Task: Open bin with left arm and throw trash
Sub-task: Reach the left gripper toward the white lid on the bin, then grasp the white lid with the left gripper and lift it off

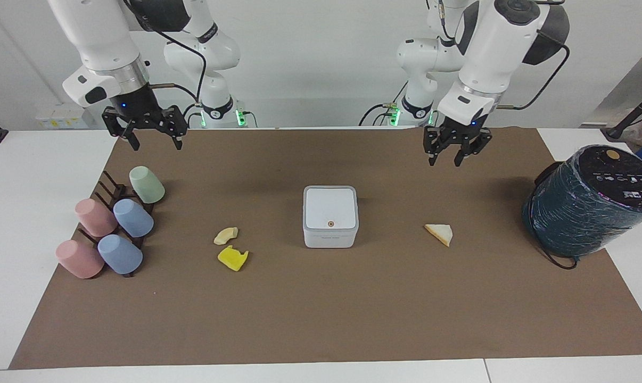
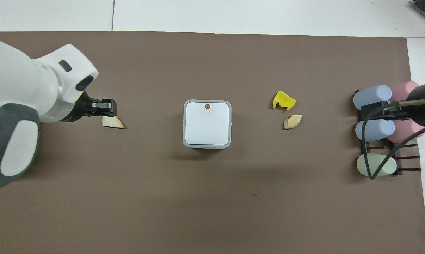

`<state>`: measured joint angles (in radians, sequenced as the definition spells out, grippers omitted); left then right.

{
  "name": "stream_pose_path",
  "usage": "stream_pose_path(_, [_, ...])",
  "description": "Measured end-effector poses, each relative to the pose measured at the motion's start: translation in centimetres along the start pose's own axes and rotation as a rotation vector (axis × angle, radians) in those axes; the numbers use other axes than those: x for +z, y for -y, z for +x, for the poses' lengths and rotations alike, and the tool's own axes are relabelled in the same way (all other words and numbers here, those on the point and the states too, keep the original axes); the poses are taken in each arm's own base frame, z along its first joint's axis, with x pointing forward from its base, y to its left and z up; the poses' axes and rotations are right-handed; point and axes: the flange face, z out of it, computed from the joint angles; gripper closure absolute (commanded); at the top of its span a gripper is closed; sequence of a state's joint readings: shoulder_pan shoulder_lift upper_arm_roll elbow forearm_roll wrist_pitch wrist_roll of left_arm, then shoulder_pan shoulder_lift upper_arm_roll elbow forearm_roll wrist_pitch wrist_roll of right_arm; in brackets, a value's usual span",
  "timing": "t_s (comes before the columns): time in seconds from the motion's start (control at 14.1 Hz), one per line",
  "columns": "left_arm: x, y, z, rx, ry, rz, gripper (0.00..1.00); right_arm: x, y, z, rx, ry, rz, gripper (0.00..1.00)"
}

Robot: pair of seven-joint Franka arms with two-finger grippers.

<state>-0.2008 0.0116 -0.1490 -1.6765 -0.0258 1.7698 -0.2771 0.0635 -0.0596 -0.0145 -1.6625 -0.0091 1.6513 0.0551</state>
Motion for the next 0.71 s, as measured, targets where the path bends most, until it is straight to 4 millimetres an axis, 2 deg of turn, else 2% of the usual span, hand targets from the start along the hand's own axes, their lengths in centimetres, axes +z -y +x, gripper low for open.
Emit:
stream_pose_path(0.07, [0.7,-1.8,0.0,-0.019,-0.003,-0.012,0.81,0.0,0.0,0.0,0.0,0.0,0.0,0.0])
stream_pose_path(0.21, [2.7,-5.1,0.3,-0.049,-0.011,-0.032,0.98,0.0,0.0,0.0,0.0,0.0,0.0,0.0])
stream_pose_path(0.49, [7.0,-10.7,1.1,-0.075,-0.04,-0.095,1.0,0.0,0.0,0.0,0.0,0.0,0.0,0.0])
stream_pose_path(0.71, [8.3,-12.8,1.6,-0.1,-0.063,-0.177,1.0,0.0,0.0,0.0,0.0,0.0,0.0,0.0])
